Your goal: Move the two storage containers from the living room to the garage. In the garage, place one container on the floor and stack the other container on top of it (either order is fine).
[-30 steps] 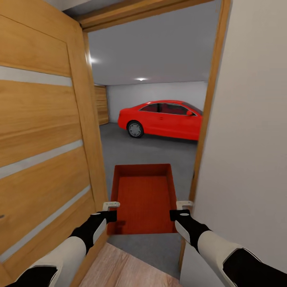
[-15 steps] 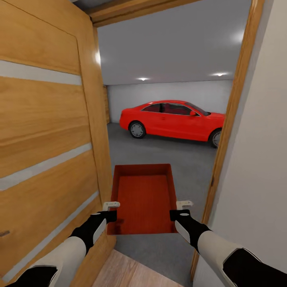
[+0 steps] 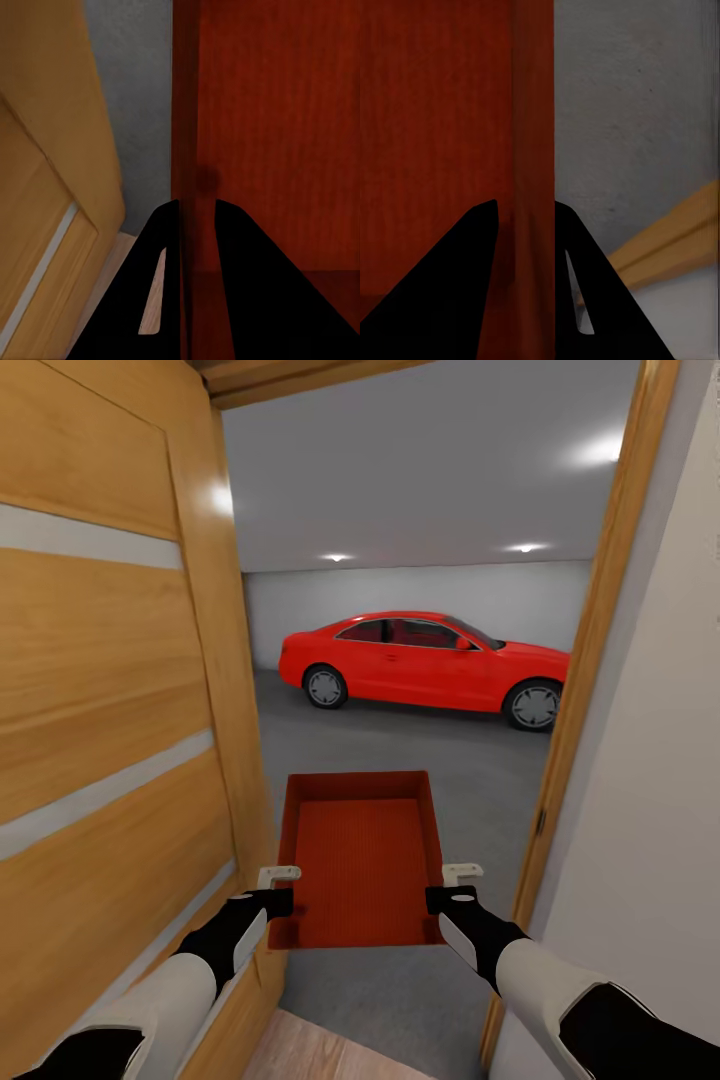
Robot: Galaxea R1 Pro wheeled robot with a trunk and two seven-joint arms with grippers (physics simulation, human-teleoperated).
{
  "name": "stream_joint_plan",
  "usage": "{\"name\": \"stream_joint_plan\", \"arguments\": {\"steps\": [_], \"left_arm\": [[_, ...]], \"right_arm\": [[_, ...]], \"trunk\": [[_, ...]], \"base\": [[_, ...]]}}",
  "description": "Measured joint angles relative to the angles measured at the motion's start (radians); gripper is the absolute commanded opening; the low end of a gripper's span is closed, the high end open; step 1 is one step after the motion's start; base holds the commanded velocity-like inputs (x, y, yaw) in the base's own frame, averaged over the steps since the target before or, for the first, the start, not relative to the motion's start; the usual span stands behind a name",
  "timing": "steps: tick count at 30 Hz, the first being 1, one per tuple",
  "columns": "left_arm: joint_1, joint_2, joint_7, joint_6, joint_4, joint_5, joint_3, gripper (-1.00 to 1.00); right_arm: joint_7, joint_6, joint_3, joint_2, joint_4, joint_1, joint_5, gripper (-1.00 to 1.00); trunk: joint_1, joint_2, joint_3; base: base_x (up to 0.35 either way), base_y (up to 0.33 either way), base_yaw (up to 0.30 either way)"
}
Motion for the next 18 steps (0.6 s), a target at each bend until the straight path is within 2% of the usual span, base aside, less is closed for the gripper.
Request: {"name": "stream_joint_plan", "arguments": {"steps": [12, 18], "left_arm": [[0.000, 0.000, 0.000, 0.000, 0.000, 0.000, 0.000, -1.00], [0.000, 0.000, 0.000, 0.000, 0.000, 0.000, 0.000, -1.00]], "right_arm": [[0.000, 0.000, 0.000, 0.000, 0.000, 0.000, 0.000, -1.00], [0.000, 0.000, 0.000, 0.000, 0.000, 0.000, 0.000, -1.00]], "trunk": [[0.000, 0.000, 0.000], [0.000, 0.000, 0.000]], "base": [[0.155, 0.139, -0.217], [0.150, 0.124, -0.075]]}}
